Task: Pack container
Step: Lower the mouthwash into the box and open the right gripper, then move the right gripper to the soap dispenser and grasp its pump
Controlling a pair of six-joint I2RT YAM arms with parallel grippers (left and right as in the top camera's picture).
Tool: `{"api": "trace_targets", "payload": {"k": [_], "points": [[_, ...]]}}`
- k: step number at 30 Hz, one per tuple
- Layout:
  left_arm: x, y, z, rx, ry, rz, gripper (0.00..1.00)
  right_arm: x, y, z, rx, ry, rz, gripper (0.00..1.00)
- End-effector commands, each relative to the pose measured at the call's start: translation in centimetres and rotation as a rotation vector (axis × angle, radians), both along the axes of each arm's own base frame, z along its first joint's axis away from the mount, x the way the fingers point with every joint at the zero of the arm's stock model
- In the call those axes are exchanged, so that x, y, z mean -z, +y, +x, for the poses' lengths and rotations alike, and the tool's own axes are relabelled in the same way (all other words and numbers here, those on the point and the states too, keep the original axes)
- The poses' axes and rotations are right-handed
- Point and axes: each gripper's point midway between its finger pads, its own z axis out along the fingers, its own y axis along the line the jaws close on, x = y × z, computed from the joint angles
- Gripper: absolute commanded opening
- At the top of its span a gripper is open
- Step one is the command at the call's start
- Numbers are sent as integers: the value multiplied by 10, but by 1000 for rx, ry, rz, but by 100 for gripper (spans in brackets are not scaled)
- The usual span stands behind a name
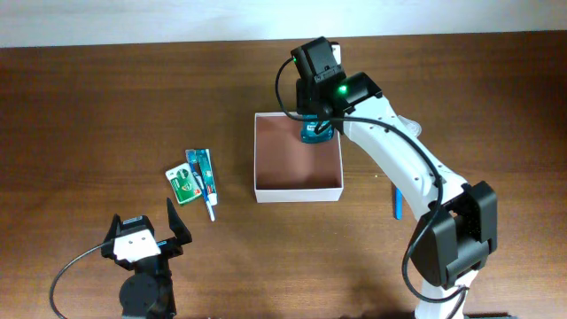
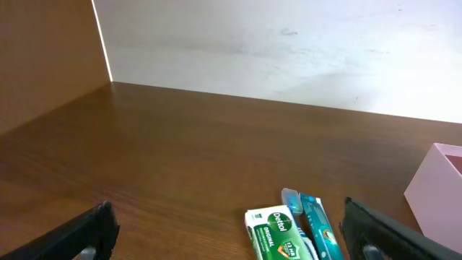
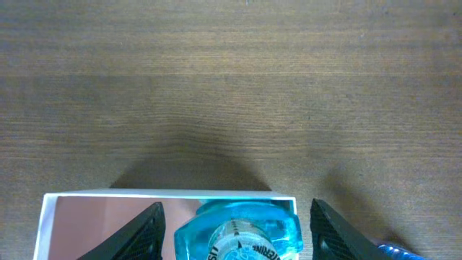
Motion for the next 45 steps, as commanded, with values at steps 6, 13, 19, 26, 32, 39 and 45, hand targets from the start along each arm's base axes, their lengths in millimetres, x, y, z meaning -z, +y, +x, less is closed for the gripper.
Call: {"api": "trace_targets", "payload": {"k": [6, 13, 19, 26, 32, 39, 45], "points": [[4, 1, 0, 1, 8, 18, 99, -117, -37, -9, 22, -173, -6, 64], [4, 1, 0, 1, 8, 18, 99, -129, -166, -66, 220, 17, -108, 75], [4, 1, 0, 1, 8, 18, 99, -106, -185, -93, -61, 198, -124, 78], [4, 1, 0, 0, 8, 18, 99, -71, -162, -112, -348, 330, -48, 82], [4, 1, 0, 1, 8, 18, 99, -34, -162, -121, -413, 412, -62, 82], [4, 0, 0, 1, 8, 18, 99, -14, -185, -98, -350, 365, -129, 76], [4, 1, 0, 1, 8, 18, 99, 9, -202, -84, -307, 357, -138, 80]]}}
